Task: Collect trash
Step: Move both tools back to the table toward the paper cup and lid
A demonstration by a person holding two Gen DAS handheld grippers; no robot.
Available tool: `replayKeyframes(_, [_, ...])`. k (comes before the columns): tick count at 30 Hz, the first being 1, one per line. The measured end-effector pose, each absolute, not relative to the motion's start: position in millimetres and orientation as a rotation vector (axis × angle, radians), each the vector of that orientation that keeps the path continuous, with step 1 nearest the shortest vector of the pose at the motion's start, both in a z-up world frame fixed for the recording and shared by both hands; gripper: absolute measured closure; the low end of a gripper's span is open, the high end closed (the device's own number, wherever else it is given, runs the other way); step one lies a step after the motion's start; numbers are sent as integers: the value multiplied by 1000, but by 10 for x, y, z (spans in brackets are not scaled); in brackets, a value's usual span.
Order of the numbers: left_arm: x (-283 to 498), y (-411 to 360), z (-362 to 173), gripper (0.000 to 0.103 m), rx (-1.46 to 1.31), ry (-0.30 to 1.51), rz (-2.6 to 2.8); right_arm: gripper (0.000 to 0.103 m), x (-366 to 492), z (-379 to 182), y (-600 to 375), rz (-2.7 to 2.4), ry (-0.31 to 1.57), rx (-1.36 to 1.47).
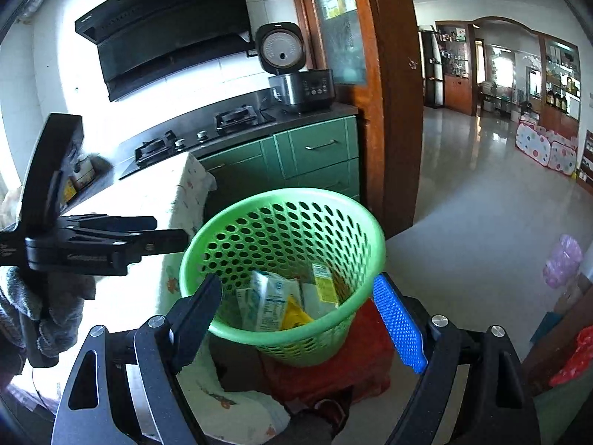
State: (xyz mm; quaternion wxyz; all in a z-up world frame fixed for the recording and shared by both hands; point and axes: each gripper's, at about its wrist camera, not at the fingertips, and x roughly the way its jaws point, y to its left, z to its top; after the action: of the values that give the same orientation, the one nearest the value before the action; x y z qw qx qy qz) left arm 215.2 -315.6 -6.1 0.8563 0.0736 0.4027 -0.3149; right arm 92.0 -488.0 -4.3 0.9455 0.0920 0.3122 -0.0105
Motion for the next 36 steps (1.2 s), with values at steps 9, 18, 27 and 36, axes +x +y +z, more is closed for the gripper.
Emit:
replayKeyframes(9, [1860,-2201,210,20,128,797,-524,19,929,65,-4448,75,625,170])
replayKeyframes(18, [1662,-1035,239,20,69,795,-318,19,1142,111,-3798,237,664,174])
replayKeyframes(27, [1473,-58,69,20,11,836,-178,19,1498,118,-2952,415,759,158])
replayKeyframes(36, [1422,334,-163,20,-30,881,-162,24,2003,124,-2216,539,881,174])
